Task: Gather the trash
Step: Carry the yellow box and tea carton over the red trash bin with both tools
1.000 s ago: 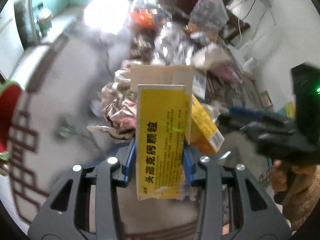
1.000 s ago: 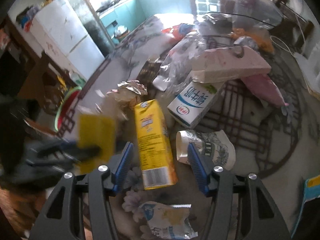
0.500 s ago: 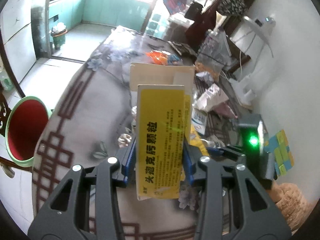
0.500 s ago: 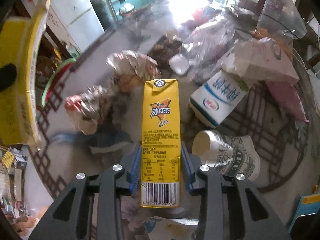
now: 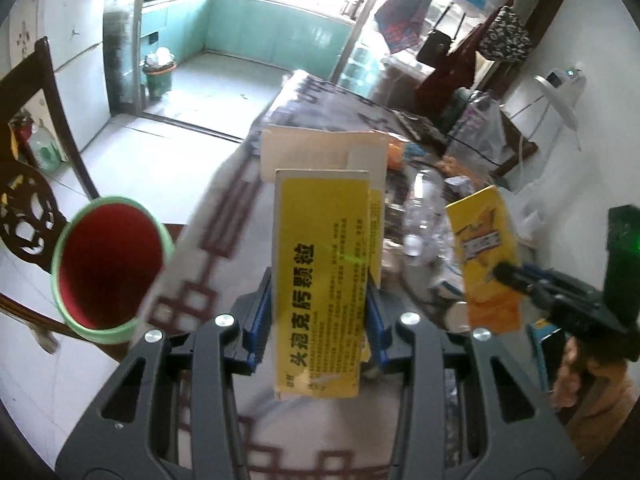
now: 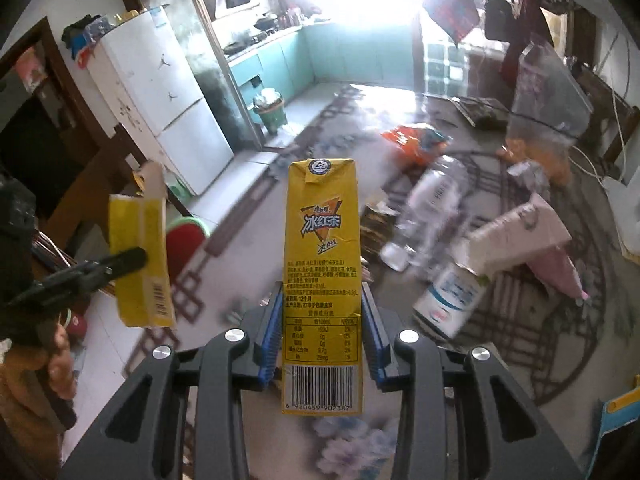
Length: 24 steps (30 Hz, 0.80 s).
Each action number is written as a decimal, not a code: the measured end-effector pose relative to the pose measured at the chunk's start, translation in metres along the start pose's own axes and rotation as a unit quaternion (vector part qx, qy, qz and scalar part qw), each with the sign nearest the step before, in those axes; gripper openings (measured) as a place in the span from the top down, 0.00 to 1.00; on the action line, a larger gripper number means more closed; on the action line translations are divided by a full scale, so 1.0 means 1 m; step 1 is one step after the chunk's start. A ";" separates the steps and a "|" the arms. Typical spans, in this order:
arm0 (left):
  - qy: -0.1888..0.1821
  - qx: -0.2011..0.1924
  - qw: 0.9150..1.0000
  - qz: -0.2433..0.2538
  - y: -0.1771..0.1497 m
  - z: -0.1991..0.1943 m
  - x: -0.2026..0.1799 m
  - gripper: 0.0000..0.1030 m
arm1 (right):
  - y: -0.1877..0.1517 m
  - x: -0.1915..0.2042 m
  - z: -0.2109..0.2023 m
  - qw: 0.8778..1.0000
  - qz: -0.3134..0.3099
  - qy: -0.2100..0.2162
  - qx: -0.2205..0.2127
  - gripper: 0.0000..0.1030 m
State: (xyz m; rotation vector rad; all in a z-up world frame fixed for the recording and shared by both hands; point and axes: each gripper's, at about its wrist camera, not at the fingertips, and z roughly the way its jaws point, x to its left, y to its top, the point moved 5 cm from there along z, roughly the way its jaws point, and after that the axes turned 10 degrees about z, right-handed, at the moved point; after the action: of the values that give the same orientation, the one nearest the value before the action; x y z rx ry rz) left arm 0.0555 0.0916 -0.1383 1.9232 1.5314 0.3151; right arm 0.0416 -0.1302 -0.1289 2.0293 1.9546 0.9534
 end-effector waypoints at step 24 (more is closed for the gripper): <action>0.103 0.081 0.990 -0.047 -0.035 0.006 0.274 0.62 | 0.009 0.262 0.236 0.984 0.008 0.102 0.147 0.59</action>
State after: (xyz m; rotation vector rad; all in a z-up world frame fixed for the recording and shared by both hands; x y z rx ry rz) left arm 0.1106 0.3497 -0.2199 1.9856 1.8260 0.3664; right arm 0.1617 0.1880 -0.2235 2.1776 2.3111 0.9591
